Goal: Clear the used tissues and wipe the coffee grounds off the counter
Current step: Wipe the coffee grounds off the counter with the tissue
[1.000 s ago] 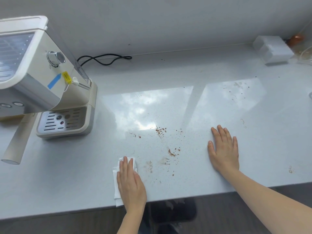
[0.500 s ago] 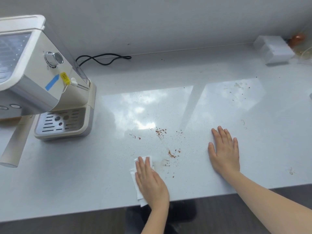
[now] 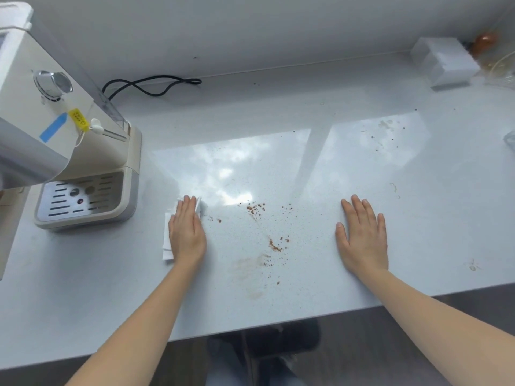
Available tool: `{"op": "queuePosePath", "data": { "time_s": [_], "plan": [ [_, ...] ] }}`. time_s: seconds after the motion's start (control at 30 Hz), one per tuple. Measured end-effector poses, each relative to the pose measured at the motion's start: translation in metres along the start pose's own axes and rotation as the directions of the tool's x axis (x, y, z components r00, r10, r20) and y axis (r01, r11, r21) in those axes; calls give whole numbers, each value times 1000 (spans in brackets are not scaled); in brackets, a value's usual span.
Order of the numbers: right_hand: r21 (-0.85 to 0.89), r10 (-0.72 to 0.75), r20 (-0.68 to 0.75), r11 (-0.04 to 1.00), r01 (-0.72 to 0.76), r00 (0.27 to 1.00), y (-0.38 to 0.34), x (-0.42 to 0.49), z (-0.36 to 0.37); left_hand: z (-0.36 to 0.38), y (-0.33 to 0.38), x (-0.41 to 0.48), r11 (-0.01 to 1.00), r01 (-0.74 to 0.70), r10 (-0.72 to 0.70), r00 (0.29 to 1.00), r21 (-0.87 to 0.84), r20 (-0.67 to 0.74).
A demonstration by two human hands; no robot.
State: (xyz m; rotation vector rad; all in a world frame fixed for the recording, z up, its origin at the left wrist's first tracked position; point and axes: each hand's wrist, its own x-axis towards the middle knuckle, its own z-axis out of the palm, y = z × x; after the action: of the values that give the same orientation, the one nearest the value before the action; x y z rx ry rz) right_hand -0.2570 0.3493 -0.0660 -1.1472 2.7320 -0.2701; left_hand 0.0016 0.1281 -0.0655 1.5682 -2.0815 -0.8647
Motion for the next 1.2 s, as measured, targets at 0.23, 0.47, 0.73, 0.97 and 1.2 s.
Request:
{"op": "queuePosePath", "data": {
  "time_s": [0.23,0.47,0.73,0.97,1.2],
  "plan": [
    [1,-4,-6,1000,4,1000,1,-2,2,23,19,-40,956,-293,285,913,-17,291],
    [1,-4,-3,1000,4,1000,1,-1,1,40,28,-137,919,-390,382,851,-53,359],
    [14,-3,-2,1000,3,1000,0,-1,-1,25,24,-114,985,-7,7,1000,-174,-2],
    [21,2,6,1000,-2,1000,-2,-2,0,22,25,-37,976,112,-144,975,-184,-170],
    [21,6,3,1000,-6,1000,-1,-1,-1,57,74,30,985,-82,96,992,-149,85]
  ]
}}
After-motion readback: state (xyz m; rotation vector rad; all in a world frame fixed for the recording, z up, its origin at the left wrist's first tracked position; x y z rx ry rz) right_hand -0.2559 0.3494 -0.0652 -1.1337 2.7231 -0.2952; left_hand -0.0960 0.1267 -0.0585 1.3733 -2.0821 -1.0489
